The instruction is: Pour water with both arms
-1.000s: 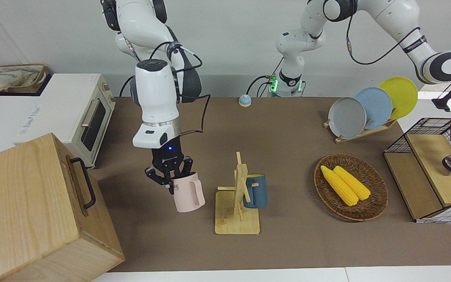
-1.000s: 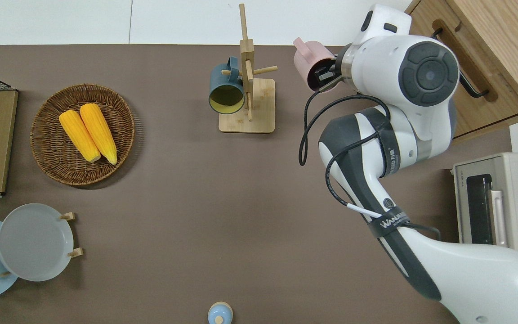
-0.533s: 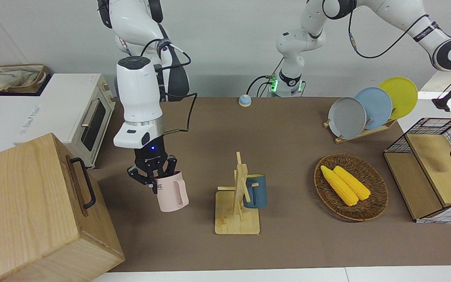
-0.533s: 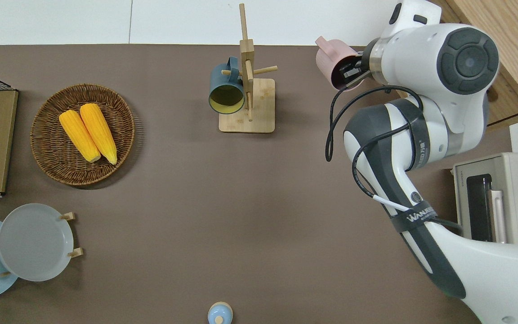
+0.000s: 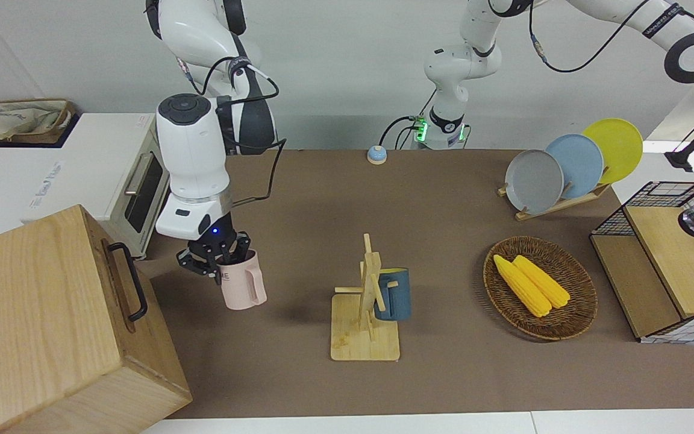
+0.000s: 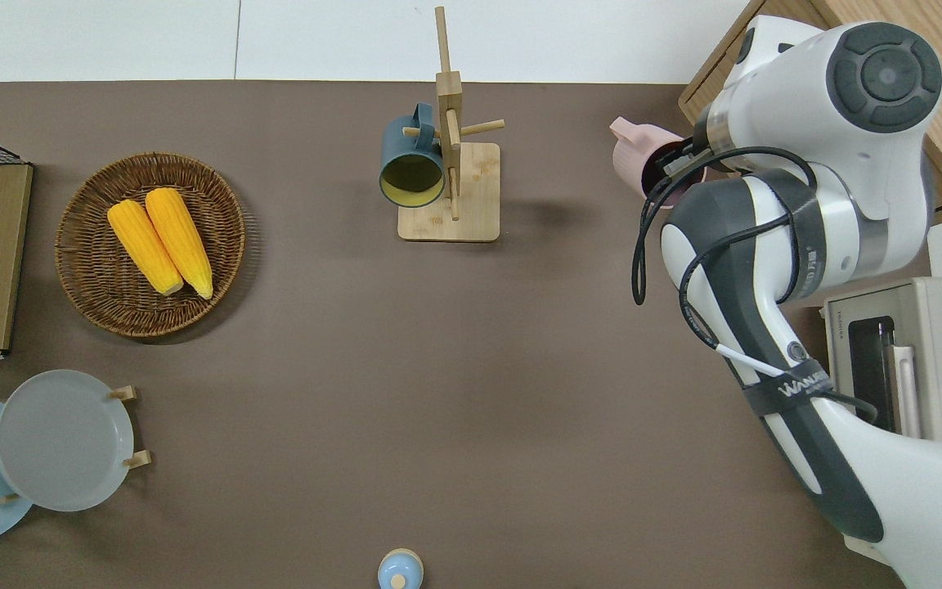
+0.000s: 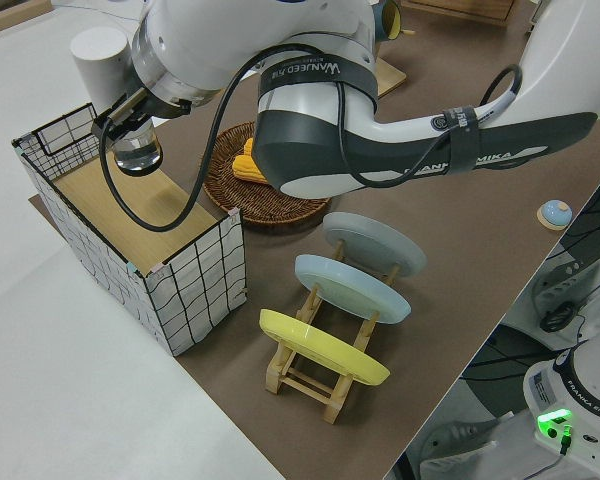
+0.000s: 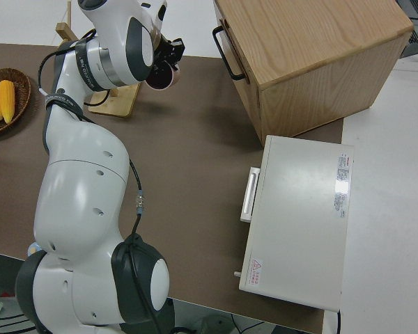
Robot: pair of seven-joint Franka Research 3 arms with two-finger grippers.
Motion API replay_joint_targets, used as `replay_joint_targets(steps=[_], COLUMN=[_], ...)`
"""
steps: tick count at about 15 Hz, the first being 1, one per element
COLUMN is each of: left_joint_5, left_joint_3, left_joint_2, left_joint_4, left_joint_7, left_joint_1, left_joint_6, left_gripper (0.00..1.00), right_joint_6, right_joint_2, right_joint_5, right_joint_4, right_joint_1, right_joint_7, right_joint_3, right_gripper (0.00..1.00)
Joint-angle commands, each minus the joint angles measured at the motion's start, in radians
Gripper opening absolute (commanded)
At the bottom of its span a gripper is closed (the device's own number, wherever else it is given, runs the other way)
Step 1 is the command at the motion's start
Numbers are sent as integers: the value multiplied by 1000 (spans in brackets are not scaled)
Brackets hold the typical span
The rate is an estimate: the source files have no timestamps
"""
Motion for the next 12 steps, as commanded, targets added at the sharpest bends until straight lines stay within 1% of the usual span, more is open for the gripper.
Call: replay_joint_targets(steps=[1,3,5,6,8,9,10,12], left_joint_5=[86,157,204,223,267,298,328,364], left_joint_3=[8,7,5,4,-24,-45,-64,-108], left_joint_2=[-103,-137,-185,-215,-272,-295,-315,-349], left_joint_4=[-107,-139,-187,-211,-259,-274,-288,-314], left_joint_7=[-115,-198,-288,-316,-367,-403,-442,-506], left_joint_1=[-71,-103,-144,-161,-166,-166,-166,-166], left_joint_6=[6,6,6,4,-25,-42,-60,-99], left_gripper=[0,0,0,0,0,0,0,0], right_joint_6=[-141,-194,-238,-252,-261,-263,-280,-295], right_joint_2=[-46,-67,-90,-103,-132,-140,-138,-134], right_joint_5=[2,2,3,3,11,17,22,81], right_joint_4=[-41,-73,-115,-144,-204,-218,-219,-219], right_joint_1=[2,11,24,39,76,96,122,162], right_joint_7=[-15,-6,21,58,173,222,274,384], right_joint_3=[9,9,10,10,12,15,17,18], right_gripper=[0,0,0,0,0,0,0,0])
